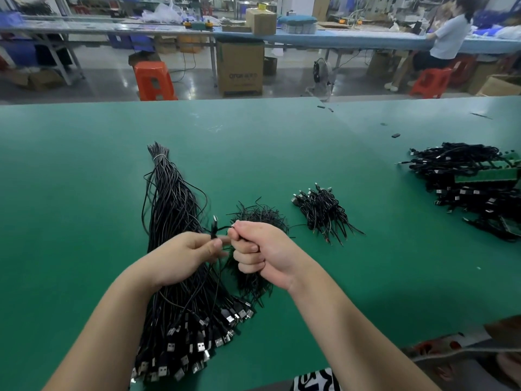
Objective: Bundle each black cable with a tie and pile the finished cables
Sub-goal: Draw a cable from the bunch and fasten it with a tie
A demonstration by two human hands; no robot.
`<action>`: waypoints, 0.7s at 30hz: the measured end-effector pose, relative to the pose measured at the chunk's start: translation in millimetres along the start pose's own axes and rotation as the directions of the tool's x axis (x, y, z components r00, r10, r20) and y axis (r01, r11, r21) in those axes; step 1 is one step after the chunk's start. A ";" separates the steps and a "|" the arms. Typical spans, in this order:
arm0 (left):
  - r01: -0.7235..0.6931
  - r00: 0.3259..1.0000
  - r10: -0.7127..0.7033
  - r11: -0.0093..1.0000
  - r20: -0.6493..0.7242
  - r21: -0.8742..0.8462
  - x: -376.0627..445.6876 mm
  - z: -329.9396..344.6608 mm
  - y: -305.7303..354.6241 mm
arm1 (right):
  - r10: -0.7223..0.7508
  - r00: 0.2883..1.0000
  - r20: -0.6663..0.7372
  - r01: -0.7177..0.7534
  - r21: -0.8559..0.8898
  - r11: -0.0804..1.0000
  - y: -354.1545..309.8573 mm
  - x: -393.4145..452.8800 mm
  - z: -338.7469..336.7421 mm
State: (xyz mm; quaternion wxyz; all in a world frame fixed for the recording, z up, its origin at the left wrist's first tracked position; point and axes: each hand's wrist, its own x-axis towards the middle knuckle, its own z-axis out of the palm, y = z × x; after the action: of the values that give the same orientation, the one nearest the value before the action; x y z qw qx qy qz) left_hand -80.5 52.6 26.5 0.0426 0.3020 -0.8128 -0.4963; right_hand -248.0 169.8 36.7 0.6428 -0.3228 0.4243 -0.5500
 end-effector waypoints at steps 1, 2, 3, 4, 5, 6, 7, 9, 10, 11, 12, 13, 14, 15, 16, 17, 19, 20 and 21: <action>-0.026 0.995 0.017 0.996 -0.095 -0.088 3.1 1.9 -0.9 | -0.009 1.000 0.000 0.009 -0.040 0.999 1.0 -0.8 2.7; -0.071 0.983 0.039 0.982 -0.181 -0.174 6.0 4.2 -0.9 | -0.019 1.000 0.003 0.019 -0.072 0.997 2.5 -1.2 5.6; -0.123 0.968 0.059 0.959 -0.244 -0.254 8.3 7.0 -0.2 | -0.028 1.000 0.006 0.029 -0.094 0.995 3.9 -1.5 8.6; -0.174 0.958 0.077 0.923 -0.278 -0.344 10.3 10.5 0.8 | -0.039 0.999 0.007 0.039 -0.113 0.993 5.5 -1.3 11.2; -0.220 0.951 0.091 0.869 -0.294 -0.444 12.3 14.4 2.4 | -0.049 0.999 0.003 0.049 -0.141 0.989 6.6 -0.9 13.3; -0.258 0.946 0.096 0.803 -0.310 -0.537 14.0 17.4 4.2 | -0.057 0.998 -0.006 0.055 -0.185 0.981 8.1 -0.7 14.6; -0.295 0.937 0.095 0.731 -0.336 -0.615 15.6 18.6 6.5 | -0.062 0.998 -0.019 0.055 -0.244 0.968 9.7 -0.9 15.7; -0.350 0.917 0.048 0.572 -0.395 -0.742 18.5 16.8 12.6 | -0.071 0.996 -0.053 0.043 -0.403 0.914 14.4 -2.4 15.6; -0.360 0.912 0.006 0.494 -0.410 -0.791 19.6 14.2 15.6 | -0.082 0.994 -0.076 0.035 -0.489 0.872 17.1 -3.1 14.8; -0.360 0.911 -0.031 0.426 -0.411 -0.830 20.0 12.1 18.1 | -0.105 0.989 -0.103 0.028 -0.568 0.822 19.2 -3.7 14.1; -0.355 0.913 -0.059 0.375 -0.404 -0.857 19.7 11.5 20.1 | -0.144 0.981 -0.134 0.025 -0.643 0.766 20.9 -3.7 12.5; -0.347 0.916 -0.073 0.345 -0.394 -0.872 18.6 12.2 22.1 | -0.196 0.967 -0.165 0.022 -0.711 0.703 22.3 -2.9 9.9; -0.341 0.920 -0.072 0.333 -0.385 -0.879 17.2 14.3 24.6 | -0.251 0.949 -0.191 0.013 -0.770 0.638 24.0 -1.9 7.4; -0.339 0.925 -0.057 0.329 -0.377 -0.881 15.8 17.1 27.2 | -0.294 0.933 -0.209 0.001 -0.814 0.582 25.2 -0.9 5.6; -0.338 0.929 -0.036 0.331 -0.369 -0.881 14.4 19.9 29.6 | -0.316 0.924 -0.216 -0.009 -0.837 0.547 26.6 -0.3 4.8; -0.336 0.932 -0.015 0.337 -0.361 -0.880 12.9 22.0 31.9 | -0.321 0.923 -0.215 -0.015 -0.850 0.527 28.4 0.4 3.9; -0.324 0.941 0.018 0.343 -0.339 -0.882 10.4 24.3 35.7 | -0.304 0.932 -0.197 -0.023 -0.870 0.492 31.5 1.3 0.3; -0.316 0.945 0.030 0.343 -0.326 -0.885 10.0 25.1 36.8 | -0.285 0.941 -0.185 -0.020 -0.868 0.496 31.5 1.4 -1.4; -0.308 0.949 0.044 0.343 -0.313 -0.887 9.6 25.8 37.1 | -0.260 0.951 -0.167 -0.003 -0.846 0.534 30.3 1.5 -2.7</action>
State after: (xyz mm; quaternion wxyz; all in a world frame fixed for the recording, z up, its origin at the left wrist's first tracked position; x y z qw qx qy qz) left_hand -114.5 79.6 42.2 0.3539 0.1912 -0.4077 -0.8197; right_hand -237.3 174.1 8.5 0.3026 -0.5418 0.6938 -0.3654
